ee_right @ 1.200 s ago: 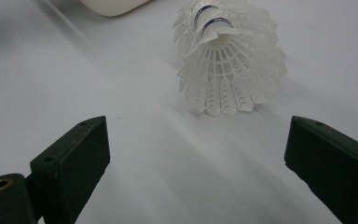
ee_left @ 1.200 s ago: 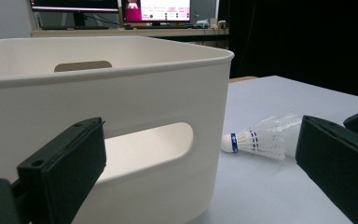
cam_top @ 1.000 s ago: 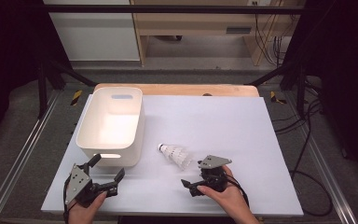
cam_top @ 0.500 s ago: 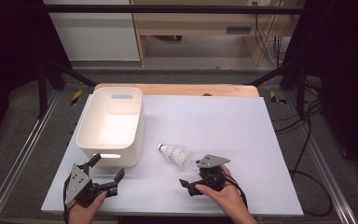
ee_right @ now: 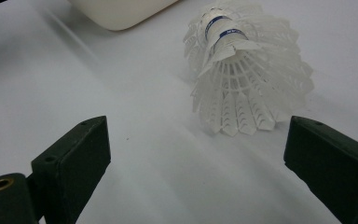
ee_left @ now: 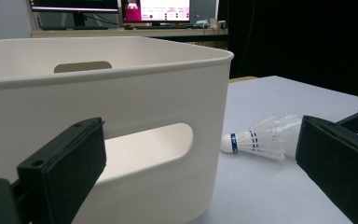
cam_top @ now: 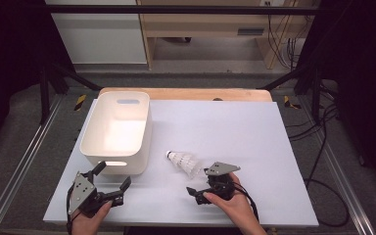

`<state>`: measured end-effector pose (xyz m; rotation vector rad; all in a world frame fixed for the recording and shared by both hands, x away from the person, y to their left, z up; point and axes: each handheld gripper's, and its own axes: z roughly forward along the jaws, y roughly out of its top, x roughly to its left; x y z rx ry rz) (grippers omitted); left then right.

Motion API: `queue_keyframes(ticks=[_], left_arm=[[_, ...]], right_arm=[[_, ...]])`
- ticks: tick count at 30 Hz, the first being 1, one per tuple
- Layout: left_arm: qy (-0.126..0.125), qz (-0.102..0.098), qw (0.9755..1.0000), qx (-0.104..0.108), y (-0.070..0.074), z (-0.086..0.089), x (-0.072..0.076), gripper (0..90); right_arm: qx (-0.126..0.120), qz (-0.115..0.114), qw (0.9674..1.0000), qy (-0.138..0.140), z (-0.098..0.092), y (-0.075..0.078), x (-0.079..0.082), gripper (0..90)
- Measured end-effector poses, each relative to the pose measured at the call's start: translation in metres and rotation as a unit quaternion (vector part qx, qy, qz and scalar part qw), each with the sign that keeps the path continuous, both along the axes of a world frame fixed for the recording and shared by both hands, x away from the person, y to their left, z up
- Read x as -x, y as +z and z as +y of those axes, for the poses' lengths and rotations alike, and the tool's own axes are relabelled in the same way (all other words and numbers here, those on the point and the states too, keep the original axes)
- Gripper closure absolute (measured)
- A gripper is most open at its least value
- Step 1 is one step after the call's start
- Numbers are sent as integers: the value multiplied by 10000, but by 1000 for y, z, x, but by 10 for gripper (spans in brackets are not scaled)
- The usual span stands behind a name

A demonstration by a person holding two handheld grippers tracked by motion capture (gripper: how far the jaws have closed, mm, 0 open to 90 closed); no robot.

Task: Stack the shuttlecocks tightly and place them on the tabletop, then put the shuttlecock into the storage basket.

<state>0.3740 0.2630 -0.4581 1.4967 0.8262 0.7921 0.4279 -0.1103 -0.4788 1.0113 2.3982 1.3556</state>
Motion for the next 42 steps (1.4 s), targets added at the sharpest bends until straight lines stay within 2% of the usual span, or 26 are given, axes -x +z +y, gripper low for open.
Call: queue_keyframes(ticks=[16,27,42], left_arm=[[10,-14,10000,-6,0,0,1,17],[4,-19,10000,6,0,0,0,17],[-19,-13,10000,-1,0,-1,0,17]], right_arm=[[-23,95,10000,-18,9,-4,-3,73],[-55,62,10000,-50,13,-4,-5,97],[-162,-18,9999,-41,22,-3,-8,220]])
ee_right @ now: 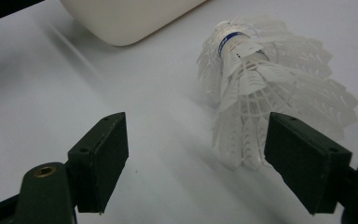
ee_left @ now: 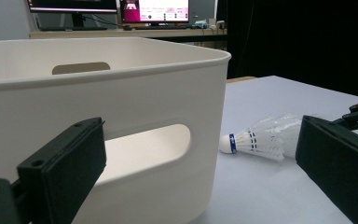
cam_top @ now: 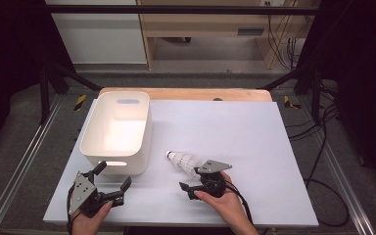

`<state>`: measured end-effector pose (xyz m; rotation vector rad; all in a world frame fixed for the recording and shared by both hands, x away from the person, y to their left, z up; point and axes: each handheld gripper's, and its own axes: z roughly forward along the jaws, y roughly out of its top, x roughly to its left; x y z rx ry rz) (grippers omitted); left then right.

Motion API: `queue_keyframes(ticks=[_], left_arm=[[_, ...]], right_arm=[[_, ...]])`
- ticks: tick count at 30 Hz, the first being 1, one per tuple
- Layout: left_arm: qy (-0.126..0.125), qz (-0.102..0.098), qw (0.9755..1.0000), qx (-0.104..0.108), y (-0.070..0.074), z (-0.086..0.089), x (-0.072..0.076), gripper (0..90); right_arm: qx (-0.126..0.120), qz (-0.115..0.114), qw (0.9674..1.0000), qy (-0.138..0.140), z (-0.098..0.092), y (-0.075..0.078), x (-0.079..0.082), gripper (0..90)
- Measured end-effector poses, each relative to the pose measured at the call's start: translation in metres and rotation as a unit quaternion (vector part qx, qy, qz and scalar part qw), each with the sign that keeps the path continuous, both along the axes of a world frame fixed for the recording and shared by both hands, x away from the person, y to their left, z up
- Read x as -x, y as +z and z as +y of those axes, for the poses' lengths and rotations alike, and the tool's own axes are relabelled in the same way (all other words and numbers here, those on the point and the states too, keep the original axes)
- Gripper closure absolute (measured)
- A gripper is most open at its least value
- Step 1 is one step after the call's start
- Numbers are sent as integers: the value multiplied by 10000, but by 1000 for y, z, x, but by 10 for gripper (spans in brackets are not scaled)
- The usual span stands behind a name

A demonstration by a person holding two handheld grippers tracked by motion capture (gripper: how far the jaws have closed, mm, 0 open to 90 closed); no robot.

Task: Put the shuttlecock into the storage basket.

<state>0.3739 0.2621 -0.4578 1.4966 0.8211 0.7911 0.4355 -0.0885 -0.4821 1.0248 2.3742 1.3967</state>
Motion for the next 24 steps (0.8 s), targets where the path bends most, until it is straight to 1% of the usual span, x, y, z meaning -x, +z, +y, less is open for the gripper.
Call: queue_keyframes(ticks=[6,14,24], left_arm=[[-4,5,10000,3,0,0,0,17],[-21,15,10000,-19,0,-1,0,17],[-19,11,10000,-19,0,-1,0,17]], right_arm=[[-24,0,10000,33,5,-1,-4,251],[-36,22,10000,-60,6,-3,-10,270],[-85,-17,9999,-66,9,-2,-13,314]])
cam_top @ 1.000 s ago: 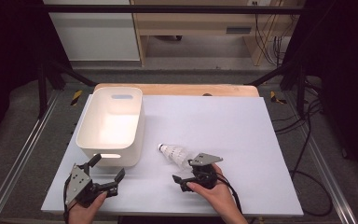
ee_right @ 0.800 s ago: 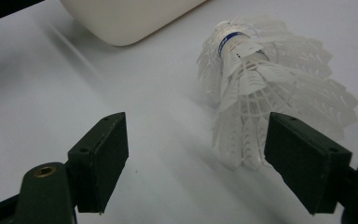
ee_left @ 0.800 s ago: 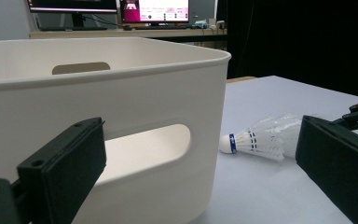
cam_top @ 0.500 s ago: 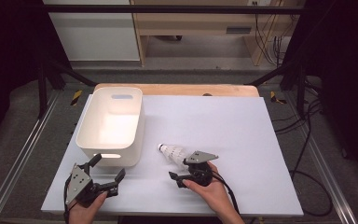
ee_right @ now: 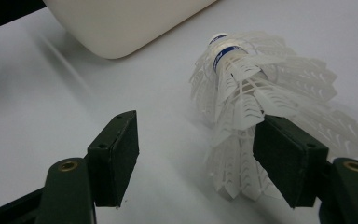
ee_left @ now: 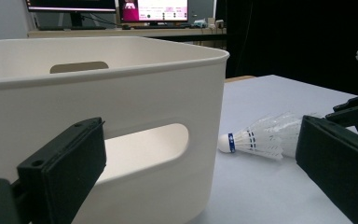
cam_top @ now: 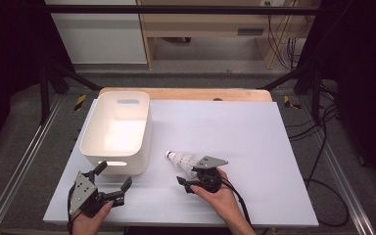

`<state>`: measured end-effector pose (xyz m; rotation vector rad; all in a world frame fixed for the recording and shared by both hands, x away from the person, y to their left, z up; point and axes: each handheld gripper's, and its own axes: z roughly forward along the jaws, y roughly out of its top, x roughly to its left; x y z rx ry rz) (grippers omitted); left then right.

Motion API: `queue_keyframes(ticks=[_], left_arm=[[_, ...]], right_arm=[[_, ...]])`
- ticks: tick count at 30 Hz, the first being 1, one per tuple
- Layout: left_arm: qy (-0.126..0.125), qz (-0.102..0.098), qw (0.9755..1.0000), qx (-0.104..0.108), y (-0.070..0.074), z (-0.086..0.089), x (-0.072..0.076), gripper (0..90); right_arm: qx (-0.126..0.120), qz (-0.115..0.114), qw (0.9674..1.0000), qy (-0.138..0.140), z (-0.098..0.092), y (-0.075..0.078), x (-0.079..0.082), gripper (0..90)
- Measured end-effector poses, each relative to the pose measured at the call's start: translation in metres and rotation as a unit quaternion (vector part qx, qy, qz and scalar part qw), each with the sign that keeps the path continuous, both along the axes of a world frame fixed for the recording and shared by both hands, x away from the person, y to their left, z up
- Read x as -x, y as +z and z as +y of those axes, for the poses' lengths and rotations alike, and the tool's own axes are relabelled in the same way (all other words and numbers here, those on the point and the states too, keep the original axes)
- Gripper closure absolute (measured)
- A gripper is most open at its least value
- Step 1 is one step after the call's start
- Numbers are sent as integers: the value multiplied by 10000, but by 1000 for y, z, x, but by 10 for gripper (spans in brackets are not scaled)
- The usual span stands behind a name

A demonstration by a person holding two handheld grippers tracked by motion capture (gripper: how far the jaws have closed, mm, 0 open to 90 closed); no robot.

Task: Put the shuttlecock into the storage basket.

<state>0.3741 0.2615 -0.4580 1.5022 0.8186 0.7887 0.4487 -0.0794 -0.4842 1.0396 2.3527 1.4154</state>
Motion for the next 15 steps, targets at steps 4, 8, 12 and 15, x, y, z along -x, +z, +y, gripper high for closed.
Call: queue_keyframes(ticks=[4,8,12,15], left_arm=[[4,-3,10000,12,0,0,0,17],[3,1,10000,-3,0,0,0,17],[4,3,10000,-3,0,0,0,17],[6,1,10000,8,0,0,0,17]], right_arm=[[-10,-16,10000,5,2,0,-2,323],[-1,-9,10000,11,3,0,-4,327],[-10,-5,10000,15,5,-1,-7,330],[-6,-6,10000,22,7,-1,-9,331]])
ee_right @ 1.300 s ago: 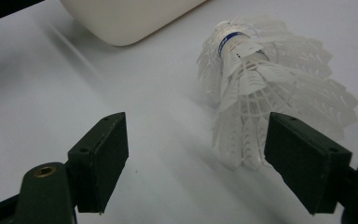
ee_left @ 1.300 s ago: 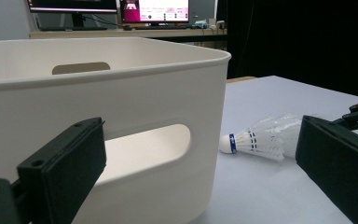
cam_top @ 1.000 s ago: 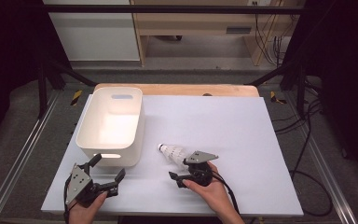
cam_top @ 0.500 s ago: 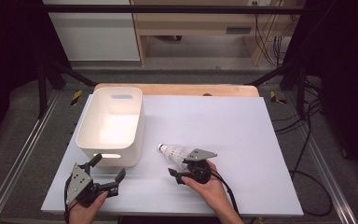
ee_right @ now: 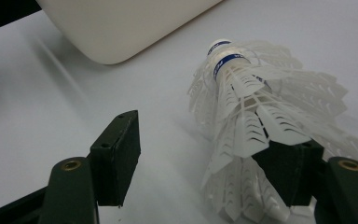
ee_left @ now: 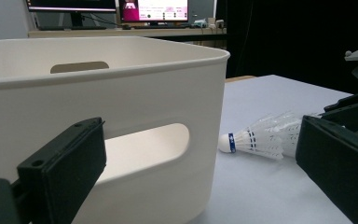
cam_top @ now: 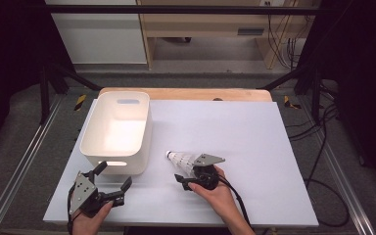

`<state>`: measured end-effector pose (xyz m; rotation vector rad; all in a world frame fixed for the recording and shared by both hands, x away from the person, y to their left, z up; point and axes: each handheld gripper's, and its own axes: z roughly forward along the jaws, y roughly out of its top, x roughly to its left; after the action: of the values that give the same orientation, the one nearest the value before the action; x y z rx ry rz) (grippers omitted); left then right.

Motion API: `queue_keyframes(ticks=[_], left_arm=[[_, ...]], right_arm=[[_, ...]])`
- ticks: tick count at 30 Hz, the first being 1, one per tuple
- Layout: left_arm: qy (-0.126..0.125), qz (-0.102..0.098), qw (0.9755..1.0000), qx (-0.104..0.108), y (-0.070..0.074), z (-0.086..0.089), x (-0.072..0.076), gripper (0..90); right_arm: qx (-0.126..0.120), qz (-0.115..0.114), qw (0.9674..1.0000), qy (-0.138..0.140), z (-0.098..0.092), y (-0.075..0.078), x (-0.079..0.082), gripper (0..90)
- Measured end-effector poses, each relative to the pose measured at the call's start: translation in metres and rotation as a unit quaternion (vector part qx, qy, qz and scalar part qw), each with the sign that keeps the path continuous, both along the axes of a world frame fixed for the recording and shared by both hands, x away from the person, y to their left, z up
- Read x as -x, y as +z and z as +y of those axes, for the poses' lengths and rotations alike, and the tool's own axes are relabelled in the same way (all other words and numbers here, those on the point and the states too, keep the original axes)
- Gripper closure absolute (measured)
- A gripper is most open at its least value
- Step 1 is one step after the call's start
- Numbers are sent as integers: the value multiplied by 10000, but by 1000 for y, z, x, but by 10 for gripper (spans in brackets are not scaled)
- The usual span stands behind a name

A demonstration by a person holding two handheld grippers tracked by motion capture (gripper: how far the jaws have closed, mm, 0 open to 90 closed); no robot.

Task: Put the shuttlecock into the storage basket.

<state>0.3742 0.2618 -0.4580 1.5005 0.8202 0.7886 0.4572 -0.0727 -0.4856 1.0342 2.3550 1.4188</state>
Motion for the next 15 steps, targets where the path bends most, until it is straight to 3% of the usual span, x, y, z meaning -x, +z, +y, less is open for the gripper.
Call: queue_keyframes(ticks=[15], left_arm=[[-1,0,10000,-13,0,0,0,17]], right_arm=[[52,-30,10000,4,4,-2,-3,338]])
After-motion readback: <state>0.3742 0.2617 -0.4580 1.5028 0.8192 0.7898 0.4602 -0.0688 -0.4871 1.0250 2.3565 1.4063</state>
